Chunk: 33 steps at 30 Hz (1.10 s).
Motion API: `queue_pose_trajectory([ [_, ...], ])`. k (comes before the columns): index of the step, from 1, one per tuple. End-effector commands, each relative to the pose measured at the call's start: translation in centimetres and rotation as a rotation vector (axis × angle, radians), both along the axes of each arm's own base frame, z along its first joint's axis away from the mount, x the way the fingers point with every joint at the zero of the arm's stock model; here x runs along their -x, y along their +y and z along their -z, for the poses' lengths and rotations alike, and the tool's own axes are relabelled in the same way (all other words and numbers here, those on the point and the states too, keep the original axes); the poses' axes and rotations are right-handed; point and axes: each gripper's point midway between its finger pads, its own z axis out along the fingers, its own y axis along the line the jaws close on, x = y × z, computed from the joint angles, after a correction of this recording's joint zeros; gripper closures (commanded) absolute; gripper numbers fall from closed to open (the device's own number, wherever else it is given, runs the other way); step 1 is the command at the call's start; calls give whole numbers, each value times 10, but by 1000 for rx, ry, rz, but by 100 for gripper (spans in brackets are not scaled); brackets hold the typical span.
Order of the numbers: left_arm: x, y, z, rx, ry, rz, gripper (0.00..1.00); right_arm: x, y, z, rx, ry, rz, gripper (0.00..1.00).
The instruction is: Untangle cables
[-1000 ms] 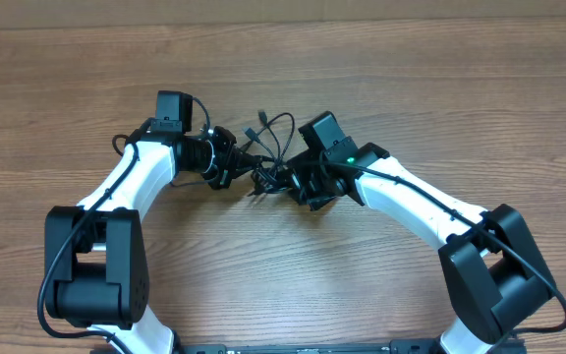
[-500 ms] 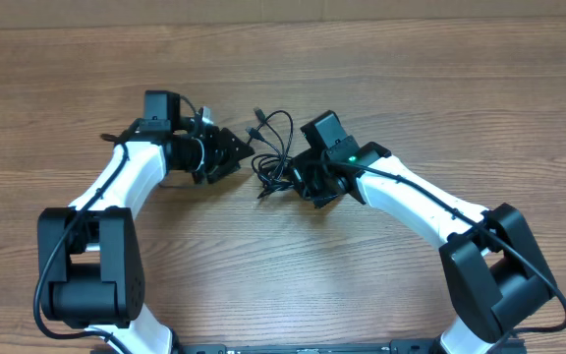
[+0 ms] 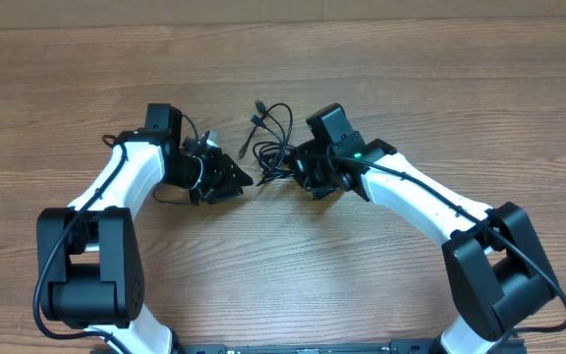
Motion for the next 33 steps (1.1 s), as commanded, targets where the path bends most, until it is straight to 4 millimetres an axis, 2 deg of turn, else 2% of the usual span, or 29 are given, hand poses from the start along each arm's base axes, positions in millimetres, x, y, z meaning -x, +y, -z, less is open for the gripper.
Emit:
queue_pose_trajectory([
  [1, 0, 1, -1, -13, 95, -99, 63, 0, 4, -12, -39, -14, 1, 95],
  [4, -4, -2, -1, -8, 130, -149, 58, 1, 4, -13, -44, -11, -3, 95],
  [9, -15, -10, 0, -26, 148, -220, 57, 1, 5, -13, -48, -10, -5, 95],
  [12, -17, -19, 1, -31, 160, -234, 63, 1, 5, -13, -48, -10, -6, 94],
  [15, -14, -26, 4, -53, 181, -242, 64, 1, 5, -13, -48, -10, -6, 94],
  [27, -7, -25, 13, -97, 248, -301, 60, 1, 5, -13, -46, -10, -5, 94],
  [33, -11, -28, 27, -65, 255, -373, 59, 1, 5, -13, -47, -10, -6, 94],
])
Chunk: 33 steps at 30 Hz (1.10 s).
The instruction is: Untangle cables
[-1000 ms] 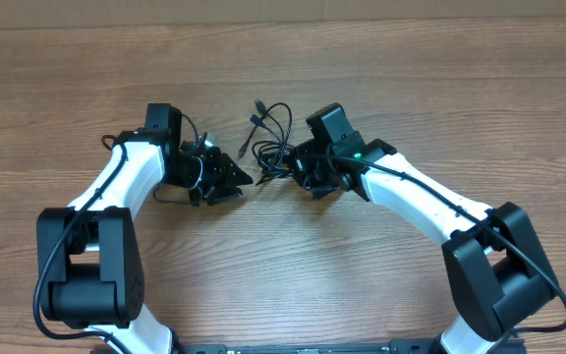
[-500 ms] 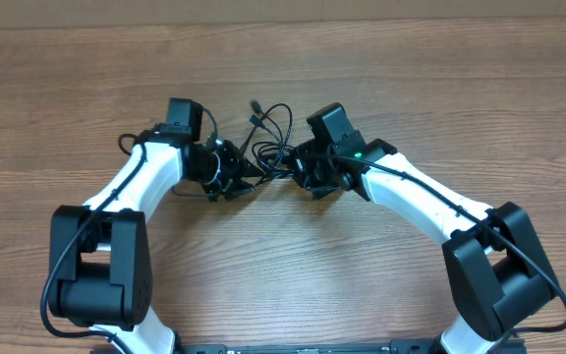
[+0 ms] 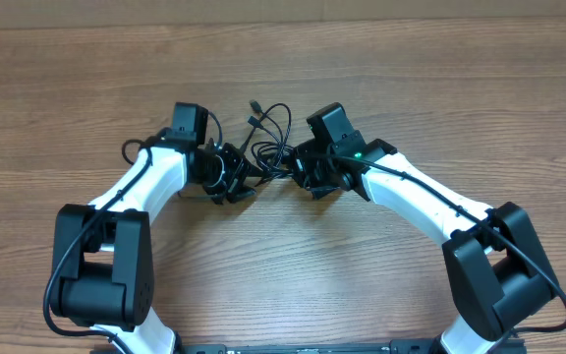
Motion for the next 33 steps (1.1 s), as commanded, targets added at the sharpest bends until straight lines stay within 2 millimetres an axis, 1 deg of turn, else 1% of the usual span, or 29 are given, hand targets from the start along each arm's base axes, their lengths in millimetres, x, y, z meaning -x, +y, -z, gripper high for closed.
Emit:
queue_pose_trajectory([
  [1, 4, -3, 7, 17, 33, -57, 59, 0, 1, -11, -24, -17, 2, 94],
  [6, -8, -8, 10, 64, -56, -74, 58, 0, 1, -11, -24, -17, 3, 94],
  [12, -10, -12, 10, 100, -95, -63, 58, 0, 1, -11, -24, -17, 3, 94],
  [18, -15, -27, -11, 222, -170, 0, 59, 0, 1, -11, -24, -17, 2, 94],
  [25, -6, -34, -19, 291, -140, 33, 61, 0, 1, -11, -24, -17, 2, 94],
  [30, -5, -32, -16, 276, -131, 25, 61, 0, 1, -11, -24, -18, 3, 94],
  [33, -5, -32, -16, 275, -134, 27, 67, 0, 1, -11, -24, -18, 3, 94],
])
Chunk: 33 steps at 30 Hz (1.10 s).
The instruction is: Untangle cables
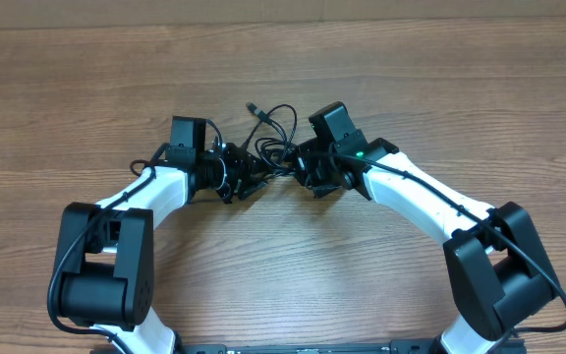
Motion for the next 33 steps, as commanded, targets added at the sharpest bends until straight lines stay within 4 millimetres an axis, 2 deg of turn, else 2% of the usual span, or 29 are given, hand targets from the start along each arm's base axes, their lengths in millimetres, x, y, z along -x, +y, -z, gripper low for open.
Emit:
queue_pose_trajectory([
  [1, 9, -12, -13, 72, -9, 57, 71, 2, 4, -11, -25, -19, -9, 94],
  [3, 9, -12, -13, 68, -21, 66, 77, 2, 4, -11, -25, -19, -9, 94],
  [7, 13, -11, -7, 39, -5, 71, 78, 1, 4, -11, -23, -21, -7, 94],
  [8, 14, -11, -6, 33, -1, 70, 76, 1, 4, -11, -23, -21, -7, 94],
  [11, 14, -11, -5, 28, 0, 67, 63, 1, 4, -11, -23, -21, -7, 94],
  [19, 2, -6, -3, -6, -30, 26, 57, 1, 4, -11, -23, -21, -7, 94],
  [29, 2, -13, -8, 21, -41, 41, 57, 1, 4, -11, -23, -21, -7, 95],
  [33, 4, -15, -10, 29, -69, 73, 66, 1, 4, -11, -22, -21, -7, 95],
])
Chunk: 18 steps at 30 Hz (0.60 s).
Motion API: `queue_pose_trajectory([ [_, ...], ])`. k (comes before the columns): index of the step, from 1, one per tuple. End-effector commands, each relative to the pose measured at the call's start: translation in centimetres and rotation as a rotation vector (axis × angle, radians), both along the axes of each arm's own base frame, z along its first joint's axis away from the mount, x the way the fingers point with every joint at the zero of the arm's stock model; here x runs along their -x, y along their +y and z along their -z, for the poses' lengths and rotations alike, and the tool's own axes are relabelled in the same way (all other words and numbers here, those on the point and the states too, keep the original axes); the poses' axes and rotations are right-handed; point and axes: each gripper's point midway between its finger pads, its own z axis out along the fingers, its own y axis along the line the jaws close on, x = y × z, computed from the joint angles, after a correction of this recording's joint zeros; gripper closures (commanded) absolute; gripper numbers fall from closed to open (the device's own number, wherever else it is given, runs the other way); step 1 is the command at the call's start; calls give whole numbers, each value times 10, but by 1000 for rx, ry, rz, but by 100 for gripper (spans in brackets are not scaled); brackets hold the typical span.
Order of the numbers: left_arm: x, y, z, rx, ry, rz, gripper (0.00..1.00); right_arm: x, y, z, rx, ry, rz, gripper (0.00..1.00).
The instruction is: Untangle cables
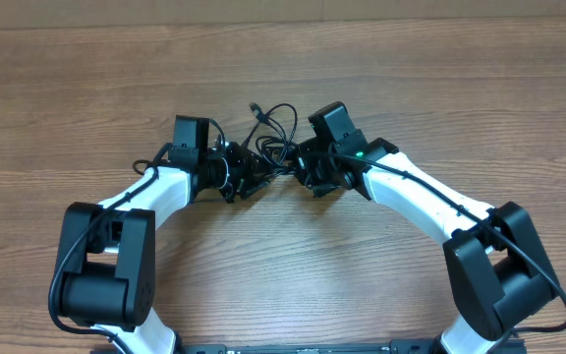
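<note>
A tangle of thin black cables (271, 133) lies on the wooden table, with loops and a small plug end (254, 105) reaching toward the far side. My left gripper (251, 177) has pushed into the tangle's left edge. Its fingers are dark against the cables, so their gap is unreadable. My right gripper (301, 167) sits at the tangle's right edge, and a strand runs straight into it as if pinched. Between the two grippers a short stretch of cable (278, 171) runs nearly straight.
Bare wooden table (283, 275) surrounds the tangle. Both white arms bend in from the near edge. Each arm's own black wiring (145, 162) runs along it, close to the task cables.
The left gripper has edged very slightly to the right, further into the tangle. The right arm and the cable loops look unchanged.
At first the left gripper stood apart, left of the tangle, while the right gripper was at the tangle's right edge. The left gripper then came closer each time, reaching the tangle's left side. The right gripper has stayed in place throughout.
</note>
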Motion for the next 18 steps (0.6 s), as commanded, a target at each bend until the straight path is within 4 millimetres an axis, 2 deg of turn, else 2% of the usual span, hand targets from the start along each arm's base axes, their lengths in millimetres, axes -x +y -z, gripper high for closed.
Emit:
queue_pose_trajectory([
  [1, 6, -10, -9, 31, -51, 71, 68, 2, 4, -11, -24, -17, -13, 95],
  [8, 21, -8, -1, -17, -114, 181, 82, 0, 1, -10, -5, -29, -2, 96],
  [18, 52, -8, 3, -17, -181, 367, 82, -10, -11, -7, 66, -77, 33, 96],
])
